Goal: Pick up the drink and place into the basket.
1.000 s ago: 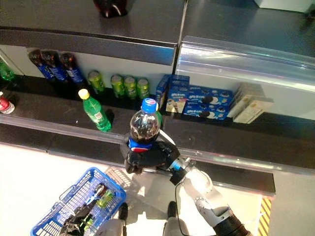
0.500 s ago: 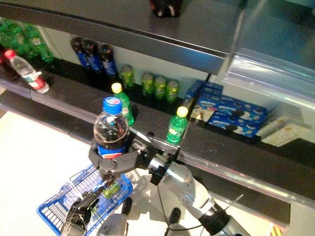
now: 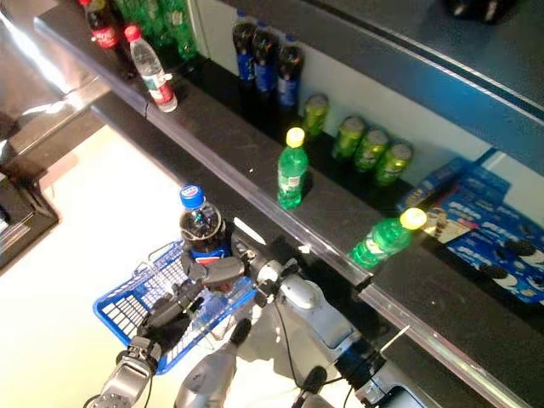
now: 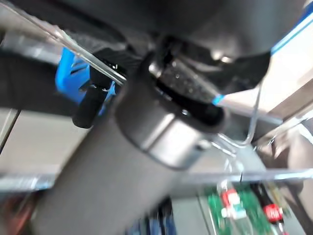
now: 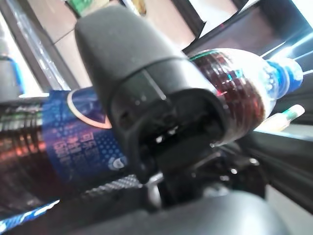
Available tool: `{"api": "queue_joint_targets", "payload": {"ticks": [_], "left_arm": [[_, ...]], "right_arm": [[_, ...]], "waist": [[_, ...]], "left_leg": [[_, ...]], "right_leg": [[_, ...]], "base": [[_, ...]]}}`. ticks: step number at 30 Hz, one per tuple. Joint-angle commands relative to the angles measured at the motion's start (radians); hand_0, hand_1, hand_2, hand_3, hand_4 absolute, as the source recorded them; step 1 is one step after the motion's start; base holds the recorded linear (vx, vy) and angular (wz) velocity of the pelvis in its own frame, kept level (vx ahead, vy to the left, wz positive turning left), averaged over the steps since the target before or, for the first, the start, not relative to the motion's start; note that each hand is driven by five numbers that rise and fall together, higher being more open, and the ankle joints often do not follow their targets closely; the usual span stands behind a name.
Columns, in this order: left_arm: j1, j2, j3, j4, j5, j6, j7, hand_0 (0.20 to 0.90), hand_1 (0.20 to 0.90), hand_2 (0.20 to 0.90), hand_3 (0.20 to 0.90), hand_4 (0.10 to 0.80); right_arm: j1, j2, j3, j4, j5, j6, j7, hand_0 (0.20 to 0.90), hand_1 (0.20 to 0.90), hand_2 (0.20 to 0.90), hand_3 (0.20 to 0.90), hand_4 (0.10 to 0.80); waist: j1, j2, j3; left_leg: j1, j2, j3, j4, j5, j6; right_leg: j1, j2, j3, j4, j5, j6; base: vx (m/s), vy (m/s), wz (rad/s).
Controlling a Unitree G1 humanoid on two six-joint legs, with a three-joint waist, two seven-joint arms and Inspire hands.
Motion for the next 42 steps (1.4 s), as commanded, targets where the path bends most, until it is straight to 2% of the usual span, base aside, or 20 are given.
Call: {"api": "queue_joint_targets", "payload": {"ticks": [1, 9, 16, 24, 28, 33, 39, 42], "left_arm": [[-0.102, 0.051, -0.015, -0.414, -0.019, -0.089, -0.29, 0.3, 0.3, 0.3, 0.2, 0.1], [-0.145, 0.101, 0.015, -0.53, -0.034, -0.025, -0.408, 0.3, 0.3, 0.3, 0.2, 0.1], [-0.171, 0.144, 0.035, -0.587, -0.037, -0.025, -0.524, 0.3, 0.3, 0.3, 0.2, 0.1], [-0.186, 0.173, 0.071, -0.609, -0.125, -0.003, -0.625, 0.3, 0.3, 0.3, 0.2, 0.1], [-0.187, 0.177, 0.077, -0.627, -0.145, 0.035, -0.67, 0.3, 0.3, 0.3, 0.2, 0.1], [-0.214, 0.212, 0.043, -0.675, -0.091, 0.066, -0.738, 0.3, 0.3, 0.3, 0.2, 0.1], [-0.261, 0.241, 0.018, -0.695, -0.084, 0.055, -0.72, 0.3, 0.3, 0.3, 0.2, 0.1], [-0.267, 0.243, 0.016, -0.704, -0.081, 0.052, -0.707, 0.3, 0.3, 0.3, 0.2, 0.1]], "right_arm": [[-0.161, 0.074, 0.035, -0.137, -0.013, -0.205, -0.012, 0.3, 0.3, 0.3, 0.2, 0.1], [-0.197, 0.075, 0.031, -0.07, -0.025, -0.242, -0.08, 0.3, 0.3, 0.3, 0.2, 0.1], [-0.19, 0.083, 0.027, 0.001, -0.023, -0.253, -0.121, 0.3, 0.3, 0.3, 0.2, 0.1], [-0.159, 0.109, 0.023, 0.136, 0.0, -0.272, -0.161, 0.3, 0.3, 0.3, 0.2, 0.1], [-0.143, 0.133, 0.021, 0.181, 0.057, -0.271, -0.155, 0.3, 0.3, 0.3, 0.2, 0.1], [-0.125, 0.19, 0.029, 0.223, 0.193, -0.277, -0.13, 0.3, 0.3, 0.3, 0.2, 0.1], [-0.134, 0.239, 0.059, 0.22, 0.258, -0.256, -0.135, 0.3, 0.3, 0.3, 0.2, 0.1], [-0.131, 0.27, 0.062, 0.232, 0.393, -0.217, -0.118, 0.3, 0.3, 0.3, 0.2, 0.1]], "waist": [[0.01, 0.008, -0.082], [0.04, 0.005, -0.054], [0.055, 0.003, -0.047], [0.067, 0.003, -0.028], [0.07, 0.002, -0.025], [0.072, 0.007, -0.015], [0.069, 0.012, -0.01], [0.072, 0.013, -0.006]], "left_leg": [[-0.02, 0.021, 0.006, 0.092, -0.022, 0.006], [-0.033, 0.006, -0.018, 0.101, -0.026, 0.015], [-0.037, 0.001, -0.023, 0.107, -0.032, 0.019], [-0.047, -0.006, -0.023, 0.122, -0.042, 0.02], [-0.046, -0.006, -0.022, 0.118, -0.043, 0.023], [-0.047, -0.008, -0.022, 0.113, -0.042, 0.027], [-0.049, -0.01, -0.021, 0.119, -0.044, 0.029], [-0.05, -0.012, -0.021, 0.12, -0.043, 0.029]], "right_leg": [[-0.037, -0.052, 0.013, 0.138, -0.023, -0.046], [-0.034, -0.057, -0.013, 0.136, -0.015, -0.035], [-0.028, -0.066, -0.031, 0.14, -0.015, -0.03], [-0.029, -0.08, -0.044, 0.151, -0.017, -0.023], [-0.03, -0.081, -0.044, 0.151, -0.017, -0.022], [-0.037, -0.087, -0.044, 0.153, -0.011, -0.016], [-0.046, -0.094, -0.039, 0.165, -0.009, -0.012], [-0.049, -0.098, -0.038, 0.167, -0.008, -0.01]], "base": [[0.008, -0.024, 0.1], [0.028, -0.039, 0.12], [0.042, -0.026, 0.11], [0.04, -0.01, 0.1], [0.027, -0.004, 0.0], [0.0, 0.0, 0.0], [0.019, 0.002, 0.02], [0.041, 0.003, 0.12]]}}
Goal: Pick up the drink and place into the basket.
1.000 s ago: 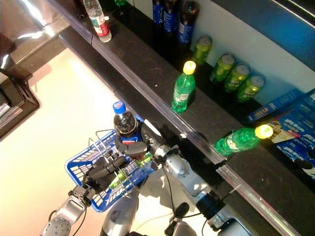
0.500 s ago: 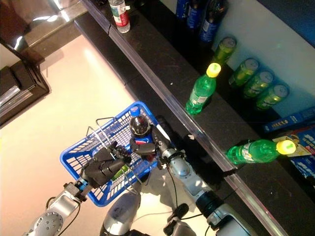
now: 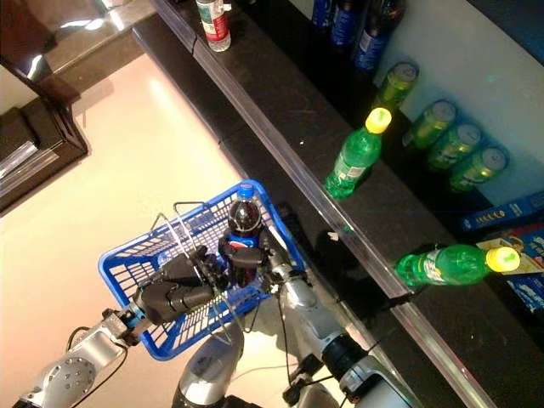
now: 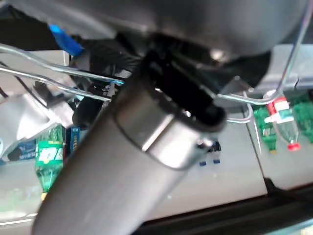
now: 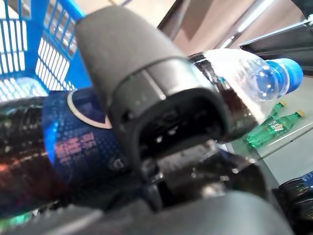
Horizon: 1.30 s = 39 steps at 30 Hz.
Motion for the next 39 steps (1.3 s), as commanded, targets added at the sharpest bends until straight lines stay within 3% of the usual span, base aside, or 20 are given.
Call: {"api": "queue_joint_targets", "payload": {"ticks": [1, 6, 11, 17, 21, 30, 39], "left_arm": [[-0.141, -0.06, 0.033, -0.462, -0.095, -0.136, -0.303, 0.3, 0.3, 0.3, 0.2, 0.1], [-0.135, -0.054, 0.041, -0.466, -0.1, -0.147, -0.311, 0.3, 0.3, 0.3, 0.2, 0.1], [-0.112, -0.029, 0.059, -0.475, -0.12, -0.144, -0.347, 0.3, 0.3, 0.3, 0.2, 0.1], [-0.089, 0.004, 0.073, -0.489, -0.15, -0.16, -0.37, 0.3, 0.3, 0.3, 0.2, 0.1], [-0.079, 0.019, 0.075, -0.508, -0.168, -0.171, -0.386, 0.3, 0.3, 0.3, 0.2, 0.1], [-0.093, 0.031, 0.049, -0.537, -0.195, -0.147, -0.392, 0.3, 0.3, 0.3, 0.2, 0.1], [-0.135, 0.033, 0.018, -0.54, -0.19, -0.127, -0.363, 0.3, 0.3, 0.3, 0.2, 0.1]], "right_arm": [[-0.086, 0.139, 0.061, -0.134, 0.164, -0.122, 0.066, 0.3, 0.3, 0.3, 0.2, 0.1], [-0.07, 0.17, 0.07, -0.114, 0.279, -0.086, 0.104, 0.3, 0.3, 0.3, 0.2, 0.1], [-0.052, 0.191, 0.089, -0.083, 0.486, 0.048, 0.186, 0.3, 0.3, 0.3, 0.2, 0.1], [-0.001, 0.214, 0.091, -0.04, 0.73, 0.147, 0.25, 0.3, 0.3, 0.3, 0.2, 0.1], [0.023, 0.224, 0.118, -0.052, 0.765, 0.183, 0.262, 0.3, 0.3, 0.3, 0.2, 0.1], [-0.012, 0.247, 0.104, 0.002, 0.873, 0.169, 0.196, 0.3, 0.3, 0.3, 0.2, 0.1], [-0.153, 0.272, 0.045, 0.09, 0.942, 0.141, 0.084, 0.3, 0.3, 0.3, 0.2, 0.1]], "waist": [[-0.02, 0.019, -0.103], [-0.015, 0.018, -0.096], [-0.005, 0.014, -0.087], [-0.001, 0.014, -0.081], [0.0, 0.01, -0.075], [0.012, 0.006, -0.074], [0.028, 0.0, -0.066]], "left_leg": [[-0.017, 0.032, 0.051, 0.096, -0.044, 0.031], [-0.022, 0.032, 0.053, 0.094, -0.041, 0.031], [-0.027, 0.033, 0.053, 0.091, -0.038, 0.032], [-0.029, 0.037, 0.059, 0.085, -0.033, 0.033], [-0.027, 0.037, 0.059, 0.078, -0.031, 0.034], [-0.027, 0.034, 0.054, 0.07, -0.026, 0.036], [-0.031, 0.031, 0.048, 0.07, -0.025, 0.036]], "right_leg": [[-0.067, -0.068, 0.065, 0.114, 0.046, -0.028], [-0.076, -0.071, 0.064, 0.116, 0.049, -0.027], [-0.085, -0.074, 0.061, 0.121, 0.052, -0.025], [-0.091, -0.077, 0.058, 0.123, 0.058, -0.021], [-0.096, -0.075, 0.063, 0.118, 0.062, -0.017], [-0.097, -0.077, 0.057, 0.117, 0.07, -0.014], [-0.099, -0.078, 0.053, 0.114, 0.08, -0.014]], "base": [[0.024, 0.006, 0.09], [0.004, -0.002, 0.04], [0.0, 0.0, 0.0], [0.0, 0.0, 0.0], [0.0, 0.0, 0.0], [0.0, 0.0, 0.0], [0.0, 0.0, 0.0]]}}
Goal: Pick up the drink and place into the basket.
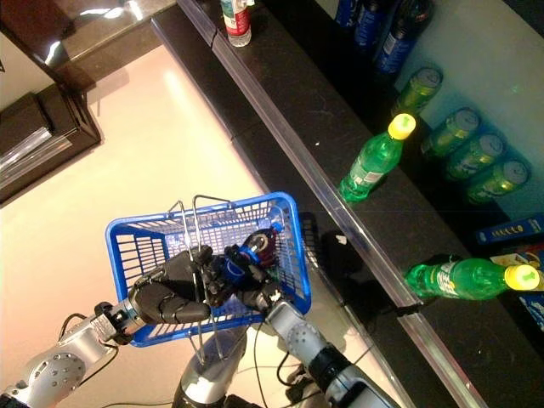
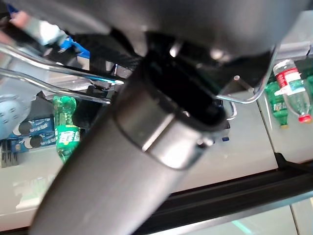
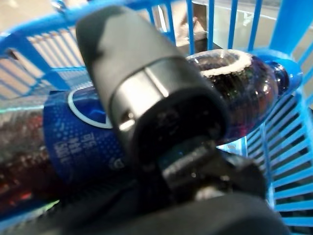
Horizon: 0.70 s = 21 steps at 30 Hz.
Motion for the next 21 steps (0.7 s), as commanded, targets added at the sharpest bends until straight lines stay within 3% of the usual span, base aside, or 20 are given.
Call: {"api": "queue_joint_targets", "payload": {"ticks": [1, 10, 11, 12, 13, 21], "left_arm": [[-0.143, -0.075, 0.021, -0.45, -0.181, -0.125, -0.28, 0.3, 0.3, 0.3, 0.2, 0.1], [-0.173, -0.081, 0.01, -0.45, -0.186, -0.112, -0.24, 0.3, 0.3, 0.3, 0.2, 0.1], [-0.175, -0.084, 0.008, -0.451, -0.186, -0.108, -0.236, 0.3, 0.3, 0.3, 0.2, 0.1], [-0.178, -0.084, 0.006, -0.452, -0.187, -0.104, -0.234, 0.3, 0.3, 0.3, 0.2, 0.1], [-0.182, -0.085, 0.004, -0.452, -0.186, -0.102, -0.229, 0.3, 0.3, 0.3, 0.2, 0.1], [-0.209, -0.085, -0.017, -0.457, -0.152, -0.079, -0.191, 0.3, 0.3, 0.3, 0.2, 0.1]], "right_arm": [[-0.151, 0.169, 0.019, -0.087, 0.04, -0.009, 0.028, 0.3, 0.3, 0.3, 0.2, 0.1], [-0.21, 0.182, -0.031, 0.02, 0.044, 0.014, -0.024, 0.312, 0.312, 0.312, 0.214, 0.114], [-0.215, 0.183, -0.037, 0.032, 0.035, 0.014, -0.034, 0.479, 0.479, 0.479, 0.409, 0.309], [-0.218, 0.183, -0.042, 0.048, 0.02, 0.018, -0.045, 0.731, 0.731, 0.731, 0.702, 0.602], [-0.219, 0.185, -0.046, 0.059, 0.006, 0.024, -0.055, 0.9, 0.9, 0.9, 0.9, 0.8], [-0.252, 0.182, -0.05, 0.122, -0.044, 0.044, -0.002, 0.9, 0.9, 0.9, 0.9, 0.8]], "waist": [[-0.011, -0.001, -0.067], [0.003, -0.006, -0.06], [0.005, -0.007, -0.06], [0.006, -0.008, -0.059], [0.007, -0.009, -0.057], [0.022, -0.031, -0.052]], "left_leg": [[-0.012, 0.036, 0.055, 0.063, -0.024, 0.035], [-0.018, 0.032, 0.048, 0.062, -0.023, 0.037], [-0.018, 0.032, 0.047, 0.06, -0.022, 0.037], [-0.019, 0.032, 0.047, 0.06, -0.022, 0.038], [-0.02, 0.032, 0.046, 0.06, -0.021, 0.038], [-0.02, 0.035, 0.042, 0.052, -0.019, 0.037]], "right_leg": [[-0.064, -0.061, 0.065, 0.04, 0.123, -0.017], [-0.066, -0.062, 0.062, 0.04, 0.127, -0.014], [-0.066, -0.062, 0.06, 0.04, 0.127, -0.014], [-0.065, -0.062, 0.059, 0.04, 0.127, -0.013], [-0.066, -0.062, 0.059, 0.04, 0.127, -0.013], [-0.063, -0.058, 0.053, 0.033, 0.133, -0.009]], "base": [[0.0, 0.0, 0.0], [0.001, 0.0, 0.01], [0.018, -0.001, 0.08], [0.018, -0.005, 0.12], [0.013, -0.007, 0.13], [0.015, -0.033, 0.03]]}}
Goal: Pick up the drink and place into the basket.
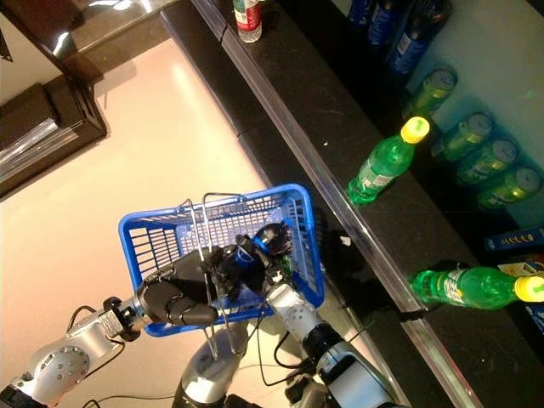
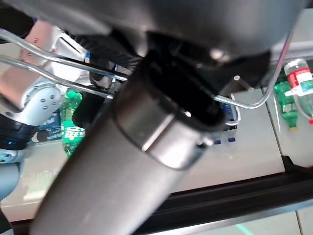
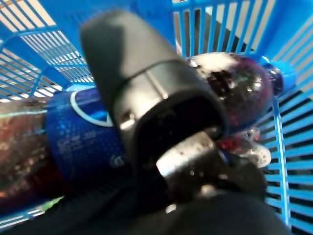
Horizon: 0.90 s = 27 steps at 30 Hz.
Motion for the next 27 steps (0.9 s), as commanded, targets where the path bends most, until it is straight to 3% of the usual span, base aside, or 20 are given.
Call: {"api": "queue_joint_targets", "payload": {"ticks": [1, 7, 11, 13, 15, 19, 27], "left_arm": [[-0.161, -0.085, 0.023, -0.456, -0.153, -0.127, -0.184, 0.3, 0.3, 0.3, 0.2, 0.1], [-0.152, -0.095, 0.03, -0.441, -0.164, -0.125, -0.145, 0.3, 0.3, 0.3, 0.2, 0.1], [-0.222, -0.176, -0.011, -0.41, -0.148, -0.11, -0.001, 0.3, 0.3, 0.3, 0.2, 0.1], [-0.285, -0.228, -0.064, -0.367, -0.096, -0.136, 0.085, 0.3, 0.3, 0.3, 0.2, 0.1], [-0.306, -0.239, -0.066, -0.294, -0.096, -0.178, 0.096, 0.3, 0.3, 0.3, 0.2, 0.1], [-0.221, -0.23, 0.017, -0.251, -0.165, -0.206, 0.05, 0.3, 0.3, 0.3, 0.2, 0.1], [-0.053, -0.264, 0.137, -0.253, -0.205, -0.145, -0.028, 0.3, 0.3, 0.3, 0.2, 0.1]], "right_arm": [[-0.15, 0.149, 0.022, -0.023, -0.054, -0.002, 0.108, 0.9, 0.9, 0.9, 0.9, 0.8], [-0.125, 0.134, 0.035, -0.03, -0.068, -0.023, 0.165, 0.9, 0.9, 0.9, 0.9, 0.8], [-0.139, 0.186, 0.038, 0.033, -0.04, -0.053, 0.194, 0.9, 0.9, 0.9, 0.9, 0.8], [-0.163, 0.212, 0.04, 0.064, -0.027, -0.057, 0.202, 0.9, 0.9, 0.9, 0.9, 0.8], [-0.149, 0.183, 0.029, 0.065, -0.033, -0.023, 0.236, 0.9, 0.9, 0.9, 0.9, 0.8], [0.039, 0.091, 0.022, -0.038, -0.102, -0.007, 0.319, 0.9, 0.9, 0.9, 0.9, 0.8], [0.232, 0.027, -0.051, -0.104, -0.144, -0.061, 0.392, 0.9, 0.9, 0.9, 0.9, 0.8]], "waist": [[0.004, -0.031, -0.056], [-0.005, -0.048, -0.061], [-0.01, -0.063, -0.07], [-0.019, -0.079, -0.081], [-0.043, -0.084, -0.095], [-0.081, -0.069, -0.115], [-0.098, -0.068, -0.129]], "left_leg": [[-0.007, 0.039, 0.065, 0.044, -0.02, 0.037], [-0.004, 0.049, 0.079, 0.04, -0.02, 0.038], [0.008, 0.054, 0.087, 0.035, -0.02, 0.042], [0.014, 0.061, 0.095, 0.032, -0.022, 0.041], [0.022, 0.067, 0.112, 0.024, -0.02, 0.038], [0.028, 0.068, 0.136, 0.018, -0.02, 0.036], [0.05, 0.074, 0.146, 0.011, -0.034, 0.036]], "right_leg": [[-0.066, -0.066, 0.077, 0.033, 0.14, -0.008], [-0.069, -0.058, 0.083, 0.028, 0.144, -0.005], [-0.058, -0.055, 0.096, 0.023, 0.145, -0.002], [-0.05, -0.05, 0.101, 0.018, 0.145, -0.001], [-0.055, -0.05, 0.108, 0.02, 0.141, -0.005], [-0.073, -0.066, 0.116, 0.026, 0.14, 0.003], [-0.068, -0.07, 0.121, 0.025, 0.134, 0.006]], "base": [[0.024, -0.054, 0.06], [0.01, -0.027, 0.07], [0.043, -0.043, 0.01], [0.05, -0.06, 0.03], [-0.002, 0.051, 0.0], [-0.016, 0.121, -0.07], [-0.006, -0.006, -0.02]]}}
